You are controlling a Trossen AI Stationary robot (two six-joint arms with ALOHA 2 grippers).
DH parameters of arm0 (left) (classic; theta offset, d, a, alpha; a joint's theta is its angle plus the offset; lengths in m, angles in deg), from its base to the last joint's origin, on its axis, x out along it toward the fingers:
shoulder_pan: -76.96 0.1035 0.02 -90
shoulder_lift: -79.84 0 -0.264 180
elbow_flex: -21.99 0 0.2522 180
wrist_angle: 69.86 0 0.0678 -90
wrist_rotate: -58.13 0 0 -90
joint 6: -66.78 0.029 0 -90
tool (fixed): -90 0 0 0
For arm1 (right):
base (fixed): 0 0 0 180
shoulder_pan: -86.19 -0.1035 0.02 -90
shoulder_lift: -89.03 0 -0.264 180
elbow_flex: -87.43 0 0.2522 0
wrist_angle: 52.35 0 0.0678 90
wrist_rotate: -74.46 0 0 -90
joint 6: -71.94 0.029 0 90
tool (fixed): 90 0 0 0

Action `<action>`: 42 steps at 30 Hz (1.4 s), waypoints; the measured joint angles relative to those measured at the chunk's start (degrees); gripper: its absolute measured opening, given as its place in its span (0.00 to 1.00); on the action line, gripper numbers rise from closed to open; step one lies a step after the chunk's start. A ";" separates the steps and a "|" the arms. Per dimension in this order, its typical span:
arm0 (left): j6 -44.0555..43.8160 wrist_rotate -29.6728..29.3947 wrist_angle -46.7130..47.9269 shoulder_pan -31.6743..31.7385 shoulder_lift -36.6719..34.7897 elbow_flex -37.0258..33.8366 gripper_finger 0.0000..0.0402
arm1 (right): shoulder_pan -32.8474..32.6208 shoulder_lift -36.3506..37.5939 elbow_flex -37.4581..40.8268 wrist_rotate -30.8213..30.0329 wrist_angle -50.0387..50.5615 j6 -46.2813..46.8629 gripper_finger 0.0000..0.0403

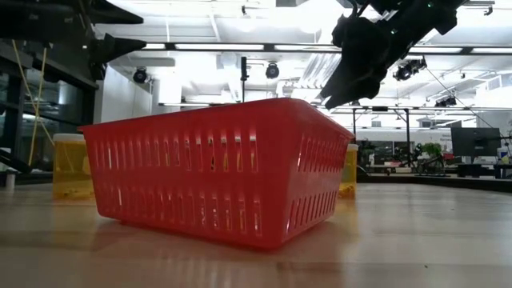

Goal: Pick and place pill bottles into a basket
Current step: Put the white pill bottle into the red basket

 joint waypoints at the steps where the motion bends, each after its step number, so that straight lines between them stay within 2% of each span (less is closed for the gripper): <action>1: -0.01 0.04 0.06 0.02 0.00 0.00 0.61 | 0.00 -0.13 0.00 -0.02 -0.07 -0.15 0.69; 7: -0.02 0.08 0.22 0.02 0.00 0.00 0.61 | 0.02 -2.65 0.00 4.26 -0.15 -0.57 0.69; 23: -0.13 0.05 0.30 0.02 0.00 0.00 0.61 | 0.06 -4.35 0.04 3.32 -2.54 1.34 0.69; 33: -0.11 0.01 0.33 0.01 0.00 0.00 0.61 | 0.07 -4.35 0.04 2.82 -2.55 1.38 0.79; 42: -0.11 -0.03 0.33 0.02 0.00 0.00 0.61 | 0.08 -4.35 0.04 2.65 -4.89 -2.25 0.80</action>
